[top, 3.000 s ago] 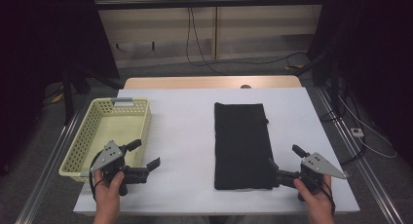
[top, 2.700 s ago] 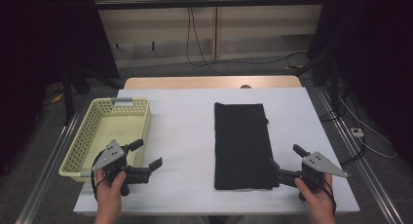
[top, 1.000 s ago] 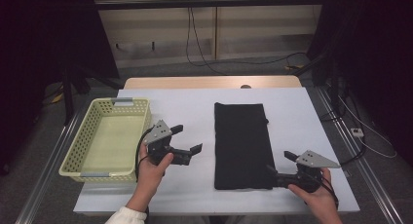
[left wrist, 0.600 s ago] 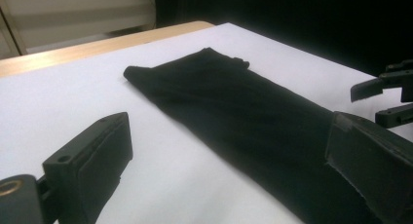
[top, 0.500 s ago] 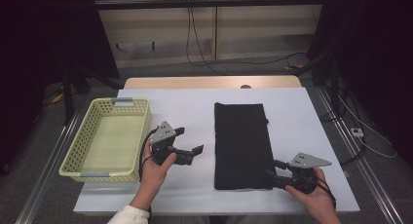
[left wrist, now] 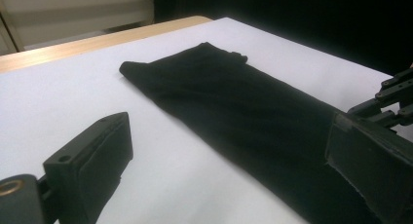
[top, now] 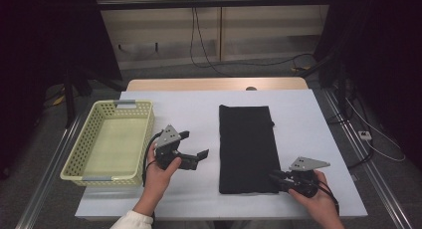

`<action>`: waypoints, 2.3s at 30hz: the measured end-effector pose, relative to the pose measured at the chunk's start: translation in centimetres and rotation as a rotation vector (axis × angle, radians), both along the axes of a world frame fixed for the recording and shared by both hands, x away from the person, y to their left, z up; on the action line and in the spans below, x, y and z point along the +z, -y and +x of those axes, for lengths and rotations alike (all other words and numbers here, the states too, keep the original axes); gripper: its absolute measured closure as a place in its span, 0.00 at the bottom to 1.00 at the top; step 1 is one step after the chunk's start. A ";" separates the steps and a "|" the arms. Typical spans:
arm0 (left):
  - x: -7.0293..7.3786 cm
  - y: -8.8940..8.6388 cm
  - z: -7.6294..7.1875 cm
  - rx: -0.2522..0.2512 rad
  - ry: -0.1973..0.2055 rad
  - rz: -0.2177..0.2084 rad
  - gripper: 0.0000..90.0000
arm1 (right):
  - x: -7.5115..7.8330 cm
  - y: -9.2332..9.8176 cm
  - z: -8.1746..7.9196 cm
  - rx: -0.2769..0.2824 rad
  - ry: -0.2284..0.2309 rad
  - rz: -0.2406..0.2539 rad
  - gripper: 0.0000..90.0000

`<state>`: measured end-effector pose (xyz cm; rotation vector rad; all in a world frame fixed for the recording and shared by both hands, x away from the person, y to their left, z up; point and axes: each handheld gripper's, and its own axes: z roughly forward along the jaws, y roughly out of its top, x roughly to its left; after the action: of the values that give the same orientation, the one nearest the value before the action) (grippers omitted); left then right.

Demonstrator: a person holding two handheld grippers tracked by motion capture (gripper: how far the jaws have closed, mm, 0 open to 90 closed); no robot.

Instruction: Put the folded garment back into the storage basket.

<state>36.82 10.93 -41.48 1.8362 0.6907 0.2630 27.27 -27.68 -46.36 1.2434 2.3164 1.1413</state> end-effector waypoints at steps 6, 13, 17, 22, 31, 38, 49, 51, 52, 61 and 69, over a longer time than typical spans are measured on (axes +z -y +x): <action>0.1 0.0 -0.1 -0.002 0.004 0.001 0.04 | 0.4 0.3 0.0 0.006 0.021 -0.004 1.00; 0.1 0.0 -0.1 -0.003 0.004 0.003 0.04 | 1.8 1.5 -0.6 -0.031 0.059 0.024 1.00; 0.1 0.1 -0.1 -0.005 0.005 0.006 0.04 | 1.8 1.7 -0.5 -0.060 0.053 0.001 1.00; 0.0 0.1 -0.1 -0.006 0.003 0.010 0.04 | 0.8 1.7 -0.2 -0.055 0.013 -0.024 1.00; -0.2 0.2 -0.2 -0.009 0.000 0.012 0.04 | 0.6 1.2 -0.4 -0.029 0.027 -0.065 0.86; -0.3 0.3 -0.2 -0.019 -0.003 0.020 0.04 | 1.0 0.5 -0.9 -0.028 0.071 0.005 0.41; -0.5 0.5 -0.3 -0.029 -0.004 0.029 0.04 | 0.1 -0.3 -1.0 -0.007 -0.028 -0.034 0.26; -0.6 0.5 -0.3 -0.031 -0.008 0.028 0.04 | 0.0 -0.4 -1.1 -0.007 -0.013 -0.057 0.27; -0.6 0.5 -0.3 -0.030 -0.010 0.024 0.04 | 0.0 -0.5 -1.1 -0.014 -0.012 -0.060 0.27; -0.5 0.5 -0.3 -0.033 -0.009 0.020 0.04 | 0.0 -0.7 -1.3 -0.014 -0.009 -0.068 0.34; -0.6 0.7 -0.2 -0.034 -0.019 0.021 0.04 | 0.0 -0.9 -1.3 0.036 -0.006 0.000 0.75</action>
<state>36.58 10.25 -42.07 1.8709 0.6720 0.2315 25.92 -26.81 -46.38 1.2111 2.3518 1.1506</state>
